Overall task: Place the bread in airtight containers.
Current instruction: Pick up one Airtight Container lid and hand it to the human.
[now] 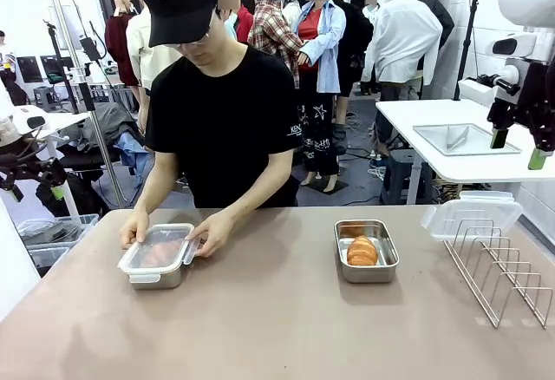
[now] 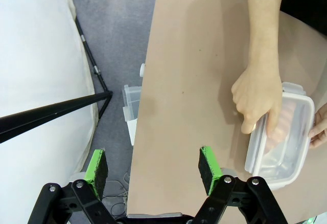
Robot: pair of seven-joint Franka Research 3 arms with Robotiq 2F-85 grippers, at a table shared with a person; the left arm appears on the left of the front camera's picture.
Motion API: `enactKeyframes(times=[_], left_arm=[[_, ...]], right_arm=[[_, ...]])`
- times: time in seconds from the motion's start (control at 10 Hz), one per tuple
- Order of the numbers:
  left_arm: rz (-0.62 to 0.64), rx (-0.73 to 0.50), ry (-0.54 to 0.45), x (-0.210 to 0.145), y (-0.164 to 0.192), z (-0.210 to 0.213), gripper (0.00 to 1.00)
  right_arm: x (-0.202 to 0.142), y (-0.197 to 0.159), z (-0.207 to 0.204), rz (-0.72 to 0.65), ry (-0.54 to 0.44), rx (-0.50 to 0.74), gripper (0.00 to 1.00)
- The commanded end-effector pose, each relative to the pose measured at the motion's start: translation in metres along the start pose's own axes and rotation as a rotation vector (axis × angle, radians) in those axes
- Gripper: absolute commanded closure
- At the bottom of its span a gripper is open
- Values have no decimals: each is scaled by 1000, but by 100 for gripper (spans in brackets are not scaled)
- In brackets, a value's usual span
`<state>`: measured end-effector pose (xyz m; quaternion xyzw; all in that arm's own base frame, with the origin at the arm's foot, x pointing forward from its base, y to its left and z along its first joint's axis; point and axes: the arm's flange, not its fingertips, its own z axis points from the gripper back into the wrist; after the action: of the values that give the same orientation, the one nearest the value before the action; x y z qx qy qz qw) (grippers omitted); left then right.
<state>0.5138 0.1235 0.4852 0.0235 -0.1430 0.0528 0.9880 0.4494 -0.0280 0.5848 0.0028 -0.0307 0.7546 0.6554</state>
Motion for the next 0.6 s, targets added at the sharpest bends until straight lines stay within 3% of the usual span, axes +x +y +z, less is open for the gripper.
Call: enactKeyframes(times=[0.0,0.5], left_arm=[[6,11,-1,0,0,1,8],[6,11,-1,0,0,1,8]], right_arm=[[1,1,1,-5,3,10,0],[1,1,1,-5,3,10,0]])
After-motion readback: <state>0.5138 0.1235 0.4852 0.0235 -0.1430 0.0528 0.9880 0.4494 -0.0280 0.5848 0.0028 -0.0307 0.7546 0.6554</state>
